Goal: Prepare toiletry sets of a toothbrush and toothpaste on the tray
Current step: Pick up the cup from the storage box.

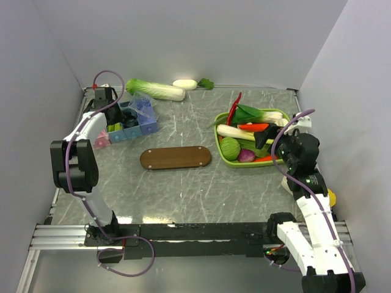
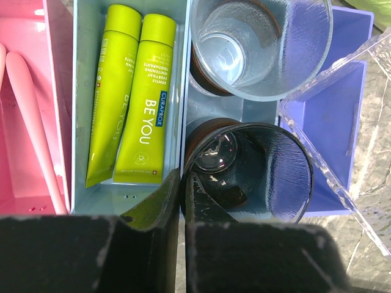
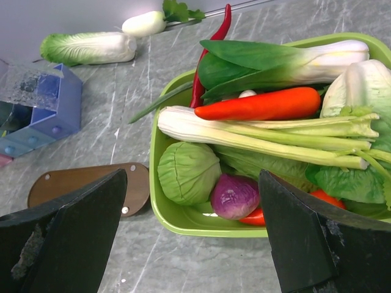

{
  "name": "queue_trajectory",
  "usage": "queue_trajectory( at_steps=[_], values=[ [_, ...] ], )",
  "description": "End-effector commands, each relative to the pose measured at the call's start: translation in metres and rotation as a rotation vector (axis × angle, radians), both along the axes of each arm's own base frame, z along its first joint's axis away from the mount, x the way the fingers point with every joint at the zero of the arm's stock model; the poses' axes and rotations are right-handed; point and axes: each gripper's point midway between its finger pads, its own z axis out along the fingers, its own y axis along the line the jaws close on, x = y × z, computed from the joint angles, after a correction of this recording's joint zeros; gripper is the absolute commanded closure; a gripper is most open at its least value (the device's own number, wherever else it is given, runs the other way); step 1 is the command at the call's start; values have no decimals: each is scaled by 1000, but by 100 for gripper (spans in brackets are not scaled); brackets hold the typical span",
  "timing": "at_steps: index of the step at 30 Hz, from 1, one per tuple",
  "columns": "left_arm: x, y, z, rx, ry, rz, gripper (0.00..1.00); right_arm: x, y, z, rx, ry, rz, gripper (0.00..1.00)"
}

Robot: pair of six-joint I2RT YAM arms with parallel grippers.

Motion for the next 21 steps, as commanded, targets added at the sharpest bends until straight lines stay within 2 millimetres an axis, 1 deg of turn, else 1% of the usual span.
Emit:
queue_trajectory(
  at_steps=[1, 3, 6, 7, 13, 21],
  values=[
    [0, 1, 13, -4, -7, 1, 99, 2, 2, 21, 17, -48, 2, 5],
    [-1, 0, 14, -8, -9, 1, 99, 2, 1, 21, 16, -48, 0, 5],
    [-2, 0, 22, -14, -28, 7, 99, 2, 1, 21, 16, -47, -1, 5],
    [-2, -1, 28, -15, -43, 7, 99, 2, 1, 21, 16, -45, -3, 5],
    [-5, -1, 43, -51, -86, 9, 99, 3, 1, 20, 18, -39, -5, 5],
    [-5, 3, 51, -74, -114, 20, 99, 4, 1, 19, 17, -34, -5, 5]
  ],
)
